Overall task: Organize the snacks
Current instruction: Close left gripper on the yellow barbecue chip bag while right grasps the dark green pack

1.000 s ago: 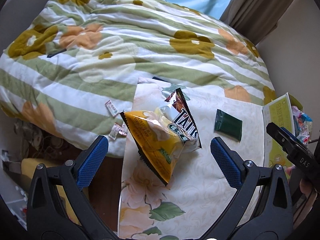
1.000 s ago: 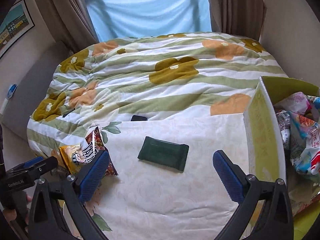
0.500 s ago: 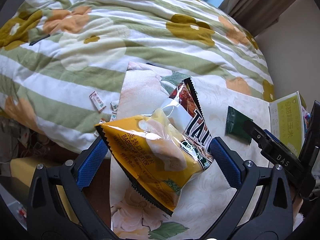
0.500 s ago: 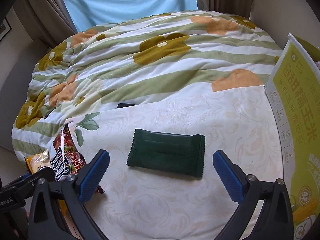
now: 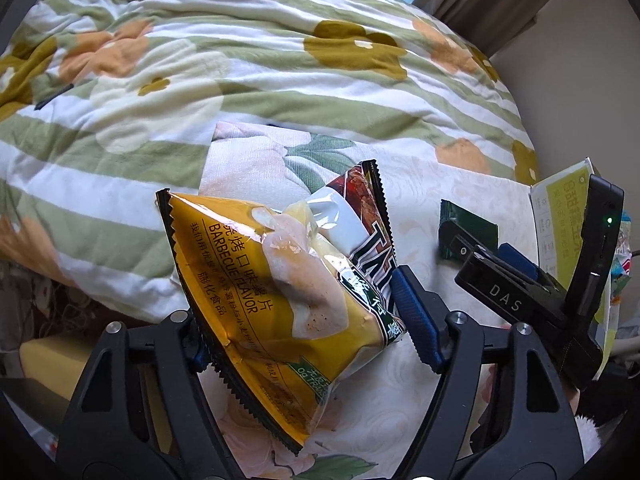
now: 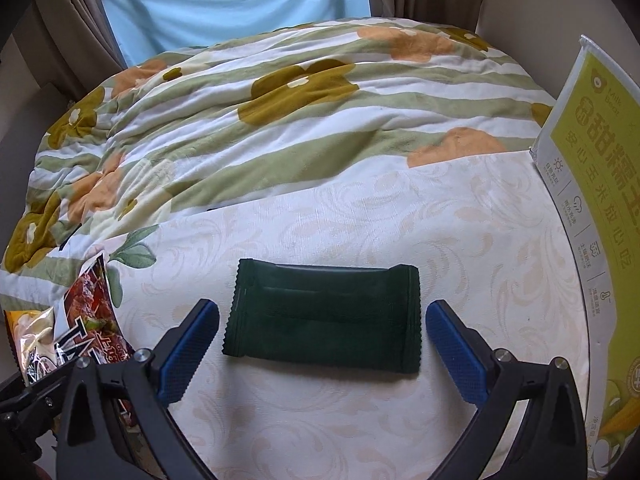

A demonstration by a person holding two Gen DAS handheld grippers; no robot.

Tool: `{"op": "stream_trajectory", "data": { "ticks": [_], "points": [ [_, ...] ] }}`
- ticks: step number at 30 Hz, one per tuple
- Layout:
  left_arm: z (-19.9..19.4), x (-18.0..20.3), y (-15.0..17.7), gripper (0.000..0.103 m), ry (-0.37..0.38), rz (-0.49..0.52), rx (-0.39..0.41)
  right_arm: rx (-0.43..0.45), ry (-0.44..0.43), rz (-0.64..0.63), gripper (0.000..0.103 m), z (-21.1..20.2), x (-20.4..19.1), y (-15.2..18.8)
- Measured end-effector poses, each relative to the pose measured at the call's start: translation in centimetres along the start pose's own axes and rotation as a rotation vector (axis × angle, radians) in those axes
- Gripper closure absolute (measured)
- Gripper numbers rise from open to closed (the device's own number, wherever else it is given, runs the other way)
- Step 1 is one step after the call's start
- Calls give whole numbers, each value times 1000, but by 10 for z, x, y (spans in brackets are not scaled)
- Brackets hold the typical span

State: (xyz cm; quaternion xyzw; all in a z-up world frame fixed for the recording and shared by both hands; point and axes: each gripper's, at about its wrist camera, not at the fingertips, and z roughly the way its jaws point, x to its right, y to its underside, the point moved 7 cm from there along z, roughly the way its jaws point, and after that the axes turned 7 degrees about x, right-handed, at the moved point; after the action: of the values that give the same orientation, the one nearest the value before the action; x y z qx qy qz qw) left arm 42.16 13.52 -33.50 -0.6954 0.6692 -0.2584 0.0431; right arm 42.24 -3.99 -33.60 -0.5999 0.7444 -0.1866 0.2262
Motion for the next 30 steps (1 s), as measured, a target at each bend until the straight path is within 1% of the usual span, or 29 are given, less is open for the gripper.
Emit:
{"op": "stream_trajectory", "data": {
  "ticks": [5,9,11,13,17,19,24,30],
  "points": [
    [-2,1,0,37,-1,17,3,21,28,-17,0,3,-4,-1],
    [-2,1,0,38,3,18,4,37,59,-54,1,5,-7,2],
    [-2,2,1,38,6,24,5,50,62,-57,5,3,-6,2],
    [-2,2,0,39,10,22,4,57,63,-58,13,1,-5,2],
    [-2,1,0,40,28,7,-6,72,53,-77,25,-3,-7,2],
    [-3,0,-1,40,35,-3,-7,77,47,-82,34,-5,-8,3],
    [-5,-1,-2,41,40,-12,-5,84,25,-74,40,-8,-9,3],
    [-16,-2,-10,41,52,-25,19,98,1,-56,42,-14,-7,-1]
  ]
}}
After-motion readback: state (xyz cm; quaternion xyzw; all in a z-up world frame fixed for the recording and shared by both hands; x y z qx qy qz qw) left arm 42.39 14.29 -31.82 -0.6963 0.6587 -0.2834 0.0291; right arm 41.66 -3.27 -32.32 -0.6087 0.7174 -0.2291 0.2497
